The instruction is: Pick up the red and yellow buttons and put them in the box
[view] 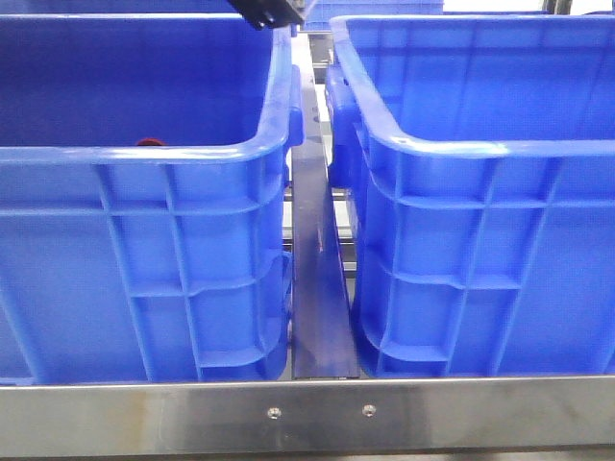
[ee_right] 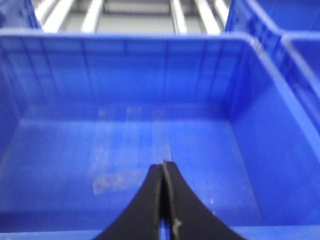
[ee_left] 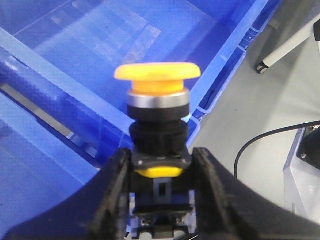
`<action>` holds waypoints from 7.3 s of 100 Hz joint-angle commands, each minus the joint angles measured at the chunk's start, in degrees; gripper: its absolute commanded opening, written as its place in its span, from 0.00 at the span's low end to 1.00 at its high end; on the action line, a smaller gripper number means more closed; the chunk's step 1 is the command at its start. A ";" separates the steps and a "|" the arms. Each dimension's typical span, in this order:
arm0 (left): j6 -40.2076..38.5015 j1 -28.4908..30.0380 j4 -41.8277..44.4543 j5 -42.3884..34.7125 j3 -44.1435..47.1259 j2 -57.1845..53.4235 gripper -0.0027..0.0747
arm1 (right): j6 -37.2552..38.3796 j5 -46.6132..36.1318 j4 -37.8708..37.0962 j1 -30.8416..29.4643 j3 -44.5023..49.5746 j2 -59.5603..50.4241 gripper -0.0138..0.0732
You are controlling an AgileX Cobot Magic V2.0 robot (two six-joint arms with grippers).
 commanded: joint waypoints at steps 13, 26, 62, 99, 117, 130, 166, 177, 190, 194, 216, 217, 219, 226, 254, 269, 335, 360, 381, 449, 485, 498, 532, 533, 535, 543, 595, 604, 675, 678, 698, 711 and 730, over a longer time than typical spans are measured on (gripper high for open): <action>-0.15 -0.35 -0.92 -4.62 -1.64 -1.14 0.09 | 0.05 1.80 -0.47 -0.20 -8.10 12.09 0.09; -0.15 -0.35 -0.92 -4.62 -1.64 -1.14 0.09 | 0.05 4.00 1.95 -0.20 -11.28 17.76 0.33; -0.15 -0.35 -0.92 -4.62 -1.64 -1.14 0.09 | -0.05 7.74 19.76 -0.20 -18.12 24.79 0.84; -0.15 -0.35 -0.92 -4.62 -1.64 -1.14 0.09 | -21.21 20.99 66.93 -0.03 -21.93 28.38 0.83; -0.15 -0.35 -0.92 -4.62 -1.64 -1.14 0.09 | -27.16 28.87 78.98 -0.03 -23.12 34.06 0.83; -0.15 -0.35 -0.92 -4.62 -1.64 -1.14 0.09 | -28.32 32.10 80.41 0.40 -24.58 37.28 0.83; -0.15 -0.35 -0.92 -4.62 -1.64 -1.14 0.09 | -28.65 29.37 80.35 11.02 -27.15 43.76 0.83; -0.15 -0.35 -0.92 -4.65 -1.64 -1.14 0.09 | -28.65 27.98 80.29 14.27 -27.15 44.91 0.83; -0.15 -0.35 -0.92 -5.19 -1.64 -1.14 0.09 | -28.65 26.39 80.29 17.91 -27.15 46.20 0.83; -0.15 -0.35 -0.92 -5.32 -1.64 -1.14 0.09 | -28.65 26.04 80.29 18.80 -27.15 46.50 0.83; -0.15 -0.35 -0.92 -5.47 -1.64 -1.14 0.09 | -29.52 24.02 80.29 21.50 -27.15 47.05 0.79; -0.15 -0.35 -0.92 -5.47 -1.64 -1.14 0.09 | -29.52 23.97 80.29 21.50 -27.15 47.05 0.78; -0.15 -0.35 -0.92 -5.47 -1.64 -1.14 0.09 | -29.52 23.89 80.29 21.50 -27.15 47.05 0.76; -0.15 -0.35 -0.92 -5.47 -1.64 -1.14 0.09 | -29.52 23.77 80.34 21.50 -27.15 47.05 0.65; -0.15 -0.35 -0.92 -5.85 -1.64 -1.14 0.09 | -29.52 23.83 80.34 21.50 -27.15 47.05 0.36; -0.15 -0.35 -0.92 -5.85 -1.64 -1.14 0.09 | -29.52 24.06 80.34 21.50 -27.15 47.05 0.36; -0.15 -0.35 -0.78 -5.06 -1.64 -1.14 0.68 | -34.33 21.40 80.34 15.84 -27.22 47.05 0.36; -0.15 -0.35 -0.70 -5.06 -1.64 -1.14 0.68 | -44.17 15.68 80.34 5.94 -27.22 47.05 0.36; -0.15 -0.35 -0.70 -5.06 -1.64 -1.14 0.68 | -56.44 1.16 80.34 4.27 -27.22 48.01 0.36; -0.15 -0.35 -0.70 -5.06 -1.64 -1.14 0.68 | -65.50 -17.70 80.38 4.50 -32.22 66.39 0.25; -0.15 -0.35 -0.70 -5.06 -1.64 -1.14 0.61 | -65.49 -16.66 80.38 4.50 -40.15 77.28 0.24; -0.15 -0.35 -0.70 -5.06 -1.64 -1.14 0.57 | -65.49 -18.61 80.38 4.50 -41.57 79.40 0.24; -0.15 -0.35 -0.70 -5.06 -1.64 -1.14 0.57 | -65.49 -18.80 80.38 4.50 -41.78 80.86 0.25; -0.15 -0.35 -0.70 -5.06 -1.64 -1.14 0.57 | -65.49 -18.73 80.38 4.50 -41.78 80.92 0.25; -0.15 -0.35 -0.70 -5.06 -1.64 -1.14 0.57 | -65.49 -18.52 80.38 4.50 -41.78 81.13 0.25; -0.15 -0.35 -0.70 -5.16 -1.64 -1.14 0.57 | -65.49 -18.33 80.38 4.50 -41.78 81.93 0.25; -0.15 -0.35 -0.70 -5.50 -1.64 -1.14 0.57 | -65.49 -16.86 80.38 4.50 -41.78 81.80 0.81; -0.15 -0.35 -0.70 -5.50 -1.64 -1.14 0.57 | -65.49 -16.86 80.38 4.50 -41.78 81.26 0.81; -0.15 -0.35 -0.57 -5.68 -1.64 -1.14 0.57 | -65.49 -14.95 74.80 4.45 -23.82 52.30 0.81; -0.15 -0.24 -0.54 -5.68 -1.64 -1.14 0.57 | -65.49 -14.94 74.80 4.45 -22.55 50.35 0.81; -0.15 -0.24 -0.46 -5.68 -1.64 -1.14 0.57 | -65.49 -14.94 74.80 4.45 -14.53 36.95 0.81; -0.15 -0.24 -0.46 -5.79 -1.64 -1.14 0.57 | -65.49 -14.11 74.80 4.45 -10.13 28.84 0.81; -0.15 -0.24 -0.46 -5.91 -1.64 -1.14 0.57 | -65.49 -12.37 74.80 4.45 -4.59 19.53 0.81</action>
